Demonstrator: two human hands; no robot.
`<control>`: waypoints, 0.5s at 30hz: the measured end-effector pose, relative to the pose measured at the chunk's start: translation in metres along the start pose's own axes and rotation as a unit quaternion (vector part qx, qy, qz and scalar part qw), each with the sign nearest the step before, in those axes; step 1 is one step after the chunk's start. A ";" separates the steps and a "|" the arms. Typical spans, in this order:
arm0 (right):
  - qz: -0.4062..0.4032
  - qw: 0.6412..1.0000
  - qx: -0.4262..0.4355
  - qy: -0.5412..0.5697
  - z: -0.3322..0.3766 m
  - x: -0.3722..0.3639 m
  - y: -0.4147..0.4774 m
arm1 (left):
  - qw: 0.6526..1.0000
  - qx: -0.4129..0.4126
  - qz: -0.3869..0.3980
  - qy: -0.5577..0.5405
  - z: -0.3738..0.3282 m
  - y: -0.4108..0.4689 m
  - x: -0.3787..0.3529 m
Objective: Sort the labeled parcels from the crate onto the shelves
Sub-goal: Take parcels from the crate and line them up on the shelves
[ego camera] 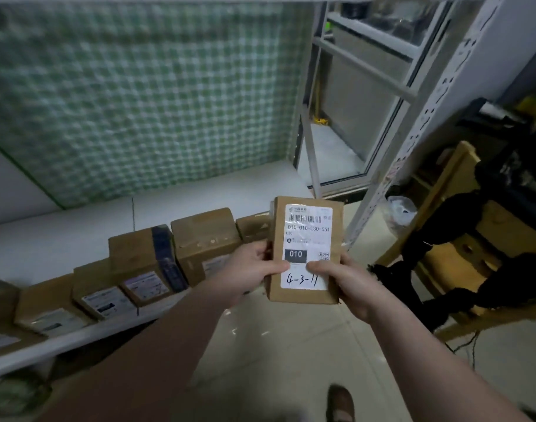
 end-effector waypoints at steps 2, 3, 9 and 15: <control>0.019 1.000 -0.011 -0.017 -0.005 0.025 0.028 | 1.000 0.005 -0.014 -0.003 0.008 0.020 -0.024; 0.029 0.999 -0.016 -0.028 -0.008 0.039 0.040 | 1.000 0.003 -0.026 0.010 0.012 0.030 -0.037; 0.074 0.991 -0.065 -0.095 -0.033 0.096 0.107 | 0.995 0.003 -0.089 0.038 0.039 0.078 -0.098; 0.031 0.990 -0.041 -0.132 -0.060 0.107 0.173 | 0.979 -0.002 -0.160 0.122 0.066 0.136 -0.092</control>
Point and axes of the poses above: each hand's wrist, its own y-axis towards the middle knuckle, its own x-axis out of the back of the hand, z = x × y, the point moved 9 cm from there along y, towards the middle knuckle, and after that the axes turned 7 degrees about -z, right-handed, at the moved point
